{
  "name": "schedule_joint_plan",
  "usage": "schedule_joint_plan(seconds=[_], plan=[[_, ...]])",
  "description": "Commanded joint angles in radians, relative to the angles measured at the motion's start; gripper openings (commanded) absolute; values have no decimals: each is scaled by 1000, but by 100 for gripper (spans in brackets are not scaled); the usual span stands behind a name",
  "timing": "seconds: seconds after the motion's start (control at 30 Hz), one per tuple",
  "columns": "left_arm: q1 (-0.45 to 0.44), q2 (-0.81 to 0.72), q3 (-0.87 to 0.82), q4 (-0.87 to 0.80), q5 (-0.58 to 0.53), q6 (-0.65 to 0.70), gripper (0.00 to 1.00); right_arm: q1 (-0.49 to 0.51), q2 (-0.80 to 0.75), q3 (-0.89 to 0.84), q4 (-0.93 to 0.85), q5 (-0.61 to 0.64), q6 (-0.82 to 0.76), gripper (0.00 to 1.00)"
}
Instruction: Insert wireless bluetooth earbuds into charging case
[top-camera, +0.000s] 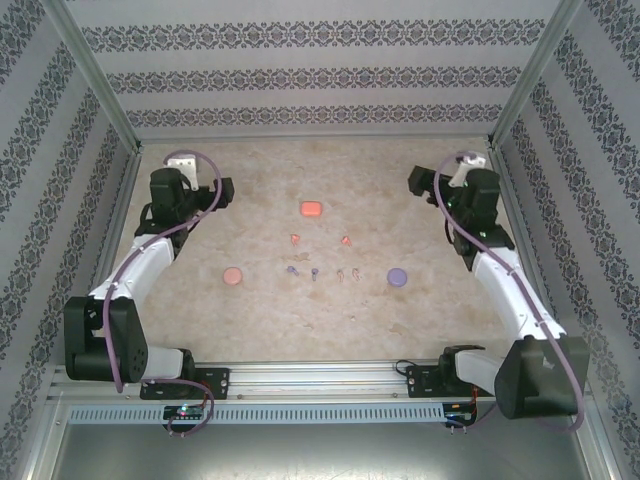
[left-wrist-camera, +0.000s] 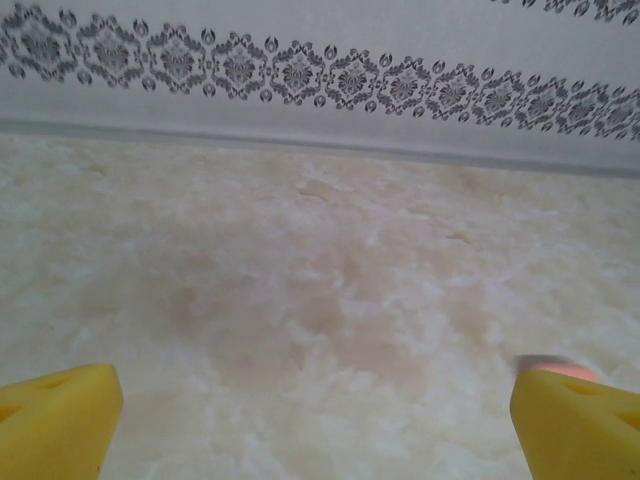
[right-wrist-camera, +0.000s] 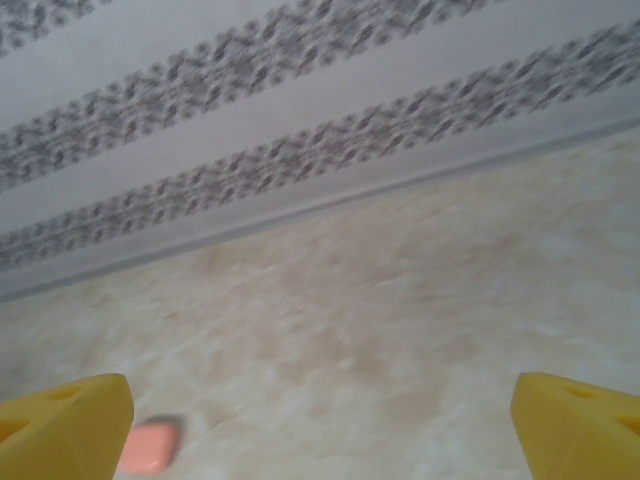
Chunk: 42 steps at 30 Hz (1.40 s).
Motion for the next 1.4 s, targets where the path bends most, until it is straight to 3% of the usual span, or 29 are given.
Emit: schedule_joint_plan(seconds=[0.0,0.2,0.53,0.9,1.37], plan=[[2,-10,72,-167,60,-156,99,100,110,169,-297,-42,40,95],[1,9,116,-177,151,-292,99,294,403,468,-548,33,129,92],[2,-4,140,-328,51,-493,99,516,933,1099,-983,202,168,91],[0,-30,85,-334,50,-582,99,534,1236,1483,-1155,257,246,85],[0,-4,52,-264,113,-576,99,530,1397,1627,-1130,228,270,83]])
